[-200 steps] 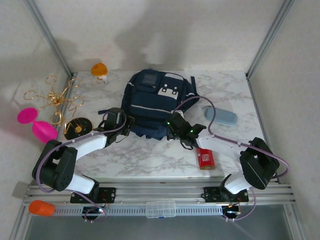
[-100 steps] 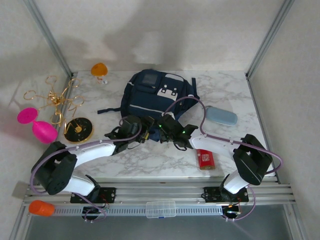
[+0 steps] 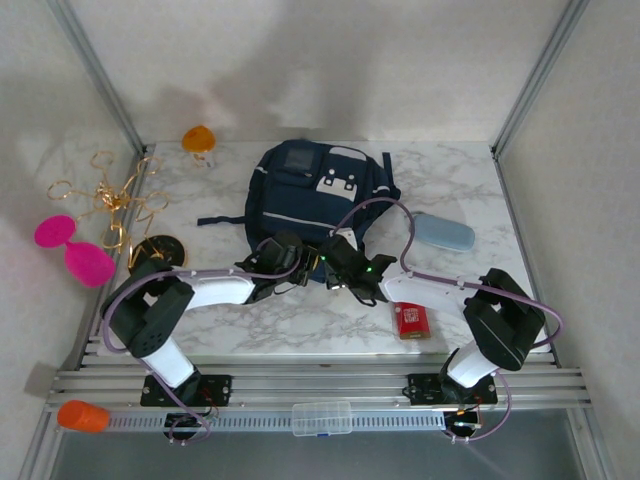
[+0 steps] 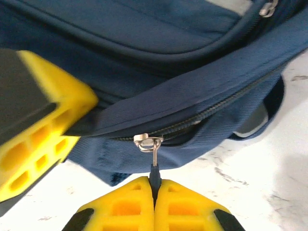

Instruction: Pack books, pencil case, and school supplies into a backpack

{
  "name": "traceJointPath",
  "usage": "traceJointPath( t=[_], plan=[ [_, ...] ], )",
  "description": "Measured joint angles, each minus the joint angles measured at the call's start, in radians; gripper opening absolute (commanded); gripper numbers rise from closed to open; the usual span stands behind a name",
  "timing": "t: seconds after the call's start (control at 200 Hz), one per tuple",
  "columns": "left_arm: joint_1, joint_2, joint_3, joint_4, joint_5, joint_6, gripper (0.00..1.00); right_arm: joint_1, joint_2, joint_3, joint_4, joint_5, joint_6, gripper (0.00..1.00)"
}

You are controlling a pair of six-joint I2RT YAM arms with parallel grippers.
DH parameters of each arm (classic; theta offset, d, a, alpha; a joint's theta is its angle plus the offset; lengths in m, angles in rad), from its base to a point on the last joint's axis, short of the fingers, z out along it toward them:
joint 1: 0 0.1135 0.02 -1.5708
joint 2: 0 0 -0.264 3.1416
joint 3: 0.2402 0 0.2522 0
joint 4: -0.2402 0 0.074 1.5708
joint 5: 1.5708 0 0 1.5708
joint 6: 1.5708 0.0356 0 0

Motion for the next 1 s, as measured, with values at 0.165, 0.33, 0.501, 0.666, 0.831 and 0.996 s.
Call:
traceJointPath(
  t=[0.165,0.33,0.501,0.666,0.831,0.996],
  plan=[
    [0.010,-0.149,-0.032,-0.110,-0.016,0.063,0.00,-0.100,-0.067,-0.063,0.034,-0.011,-0.004,0.00],
    [0.106,-0.345,-0.173,-0.148,0.054,0.133,0.00,-0.273,-0.077,-0.105,0.089,-0.114,-0.027,0.00],
    [0.157,-0.393,-0.172,-0.234,0.093,0.249,0.00,-0.333,0.006,-0.060,0.097,-0.181,-0.043,0.00],
    [0.206,-0.374,-0.121,-0.315,0.101,0.364,0.30,-0.333,0.032,-0.021,0.086,-0.221,-0.061,0.10],
    [0.240,-0.373,-0.084,-0.384,0.091,0.453,0.43,-0.362,-0.069,-0.065,0.069,-0.241,-0.087,0.40],
    [0.235,-0.427,-0.027,-0.470,0.032,0.510,0.44,-0.391,-0.179,-0.069,0.034,-0.321,-0.074,0.52]
  ],
)
